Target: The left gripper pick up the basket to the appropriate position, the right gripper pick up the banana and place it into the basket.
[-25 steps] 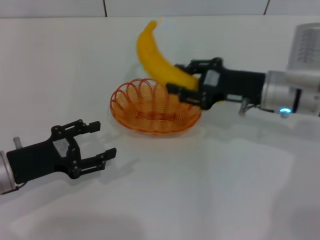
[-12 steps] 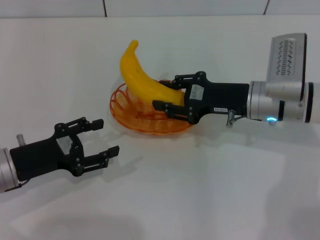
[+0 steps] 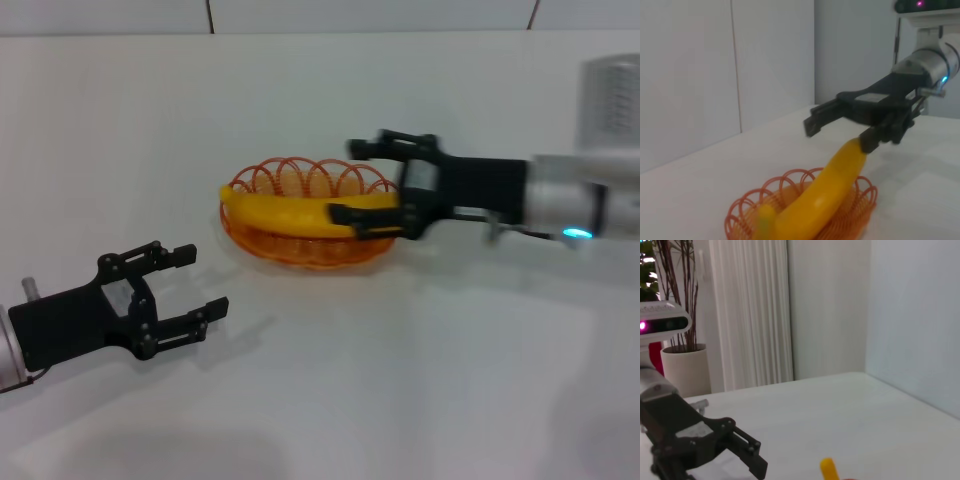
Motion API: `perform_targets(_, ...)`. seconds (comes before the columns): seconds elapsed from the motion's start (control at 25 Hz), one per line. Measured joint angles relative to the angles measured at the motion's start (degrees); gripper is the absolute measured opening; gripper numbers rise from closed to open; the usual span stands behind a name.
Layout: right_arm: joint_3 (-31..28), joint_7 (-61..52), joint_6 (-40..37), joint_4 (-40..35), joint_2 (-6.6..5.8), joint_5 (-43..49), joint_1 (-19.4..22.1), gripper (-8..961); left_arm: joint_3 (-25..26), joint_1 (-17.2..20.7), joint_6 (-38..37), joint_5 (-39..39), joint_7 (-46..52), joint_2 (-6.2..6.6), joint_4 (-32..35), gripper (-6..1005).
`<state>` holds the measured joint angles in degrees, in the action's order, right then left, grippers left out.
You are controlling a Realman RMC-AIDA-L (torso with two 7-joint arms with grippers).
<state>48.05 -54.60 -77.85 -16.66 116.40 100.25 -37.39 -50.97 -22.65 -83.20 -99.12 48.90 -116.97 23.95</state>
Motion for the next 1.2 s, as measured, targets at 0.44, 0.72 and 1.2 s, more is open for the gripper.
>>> perform_targets(0.44,-3.8,0.4,-8.3,-13.2,-2.05,0.0,18.2,905,0.8,2.6,-0.1,1.6,-1.1,0.08,0.3,775)
perform_targets(0.72,-5.8,2.9,-7.1,-12.5,-2.19,0.0,19.7,905,0.9,3.1,0.0,2.3,-1.6,0.08,0.3,775)
perform_targets(1.2,-6.1,3.0,-6.3,-11.9,-2.19,0.3,19.3,905,0.9,2.8,0.3,3.1,-2.1,0.03,0.2,775)
